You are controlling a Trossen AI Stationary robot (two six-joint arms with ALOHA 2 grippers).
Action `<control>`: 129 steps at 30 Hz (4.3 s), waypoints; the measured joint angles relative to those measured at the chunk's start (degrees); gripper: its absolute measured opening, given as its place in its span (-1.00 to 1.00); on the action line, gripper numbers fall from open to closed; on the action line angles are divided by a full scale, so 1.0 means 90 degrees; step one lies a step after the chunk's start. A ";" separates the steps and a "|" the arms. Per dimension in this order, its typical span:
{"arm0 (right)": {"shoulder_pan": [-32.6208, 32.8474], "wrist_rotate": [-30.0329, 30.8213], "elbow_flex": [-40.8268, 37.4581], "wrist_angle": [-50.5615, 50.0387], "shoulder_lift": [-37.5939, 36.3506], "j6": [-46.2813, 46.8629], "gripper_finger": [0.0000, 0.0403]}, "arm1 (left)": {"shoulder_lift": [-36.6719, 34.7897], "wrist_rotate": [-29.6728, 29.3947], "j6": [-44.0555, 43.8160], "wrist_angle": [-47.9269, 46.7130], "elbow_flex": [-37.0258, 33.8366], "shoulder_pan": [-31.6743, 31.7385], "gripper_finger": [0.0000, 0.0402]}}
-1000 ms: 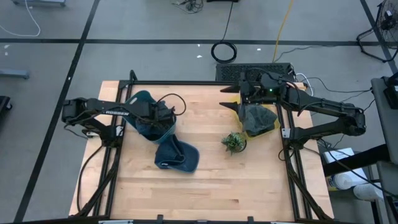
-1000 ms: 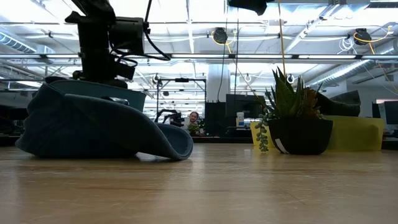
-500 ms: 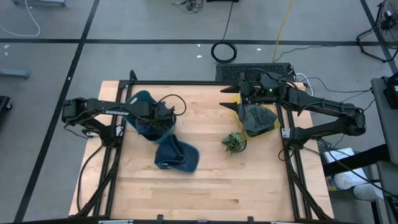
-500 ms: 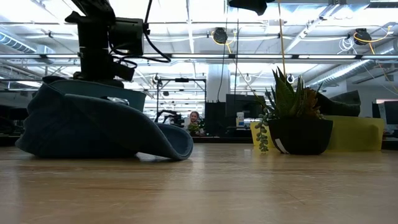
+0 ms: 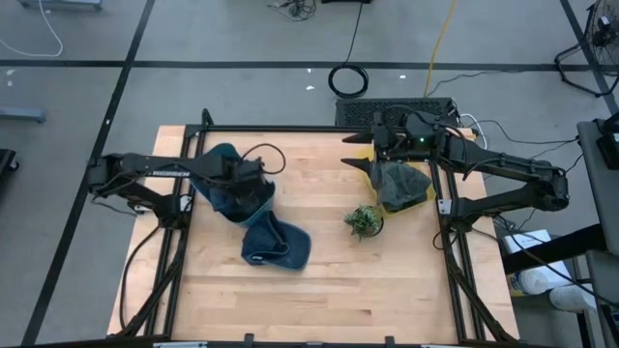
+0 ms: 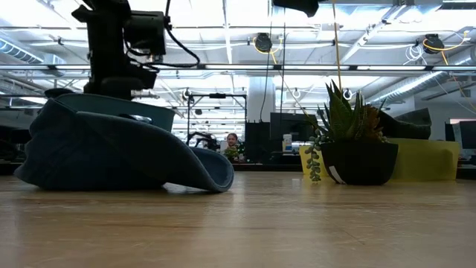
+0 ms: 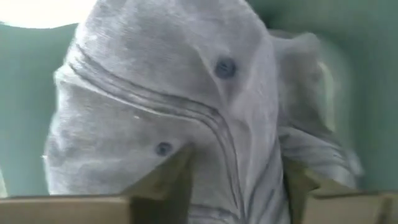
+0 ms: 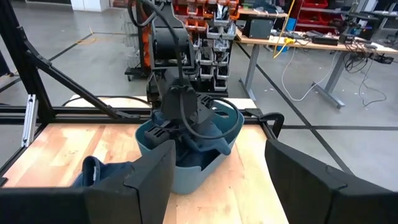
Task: Pick & Place hat
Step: Put the top blue cap into the blue bin, then put the blue cap into the blue bin
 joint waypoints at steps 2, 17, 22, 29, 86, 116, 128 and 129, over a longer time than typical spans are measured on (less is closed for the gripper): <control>0.0000 0.0000 -0.0001 0.0080 0.0000 0.0001 0.17 | -0.0173 0.0271 0.0116 0.0000 0.0000 0.0075 -0.02; 0.0000 0.0000 -0.0002 0.0118 0.0000 0.1198 0.17 | -0.1476 0.2178 0.0121 -0.0335 0.1047 0.0542 0.74; 0.0015 -0.0001 -0.0001 -0.0005 0.0000 0.1851 0.17 | -0.1737 0.2820 -0.0141 -0.0312 0.1708 0.0538 0.75; 0.0017 -0.0026 -0.0002 -0.0400 -0.0020 0.2936 0.17 | -0.2048 0.2969 -0.0339 -0.0226 0.2788 0.0439 0.75; 0.1877 0.1601 0.0010 -0.0465 0.2842 0.6174 0.41 | -0.2387 0.2661 -0.1689 0.0661 0.4056 -0.0869 0.75; 0.1864 0.0478 0.0002 0.1131 0.4896 0.5176 0.41 | -0.2387 0.2703 -0.1858 0.0636 0.4056 -0.0867 0.75; 0.2149 0.0302 0.0039 0.1549 0.5171 0.5000 0.41 | -0.2387 0.2690 -0.1808 0.0636 0.4056 -0.0869 0.75; 0.2149 0.0302 0.0039 0.1560 0.5173 0.4998 0.41 | -0.2387 0.2690 -0.1788 0.0634 0.4056 -0.0869 0.75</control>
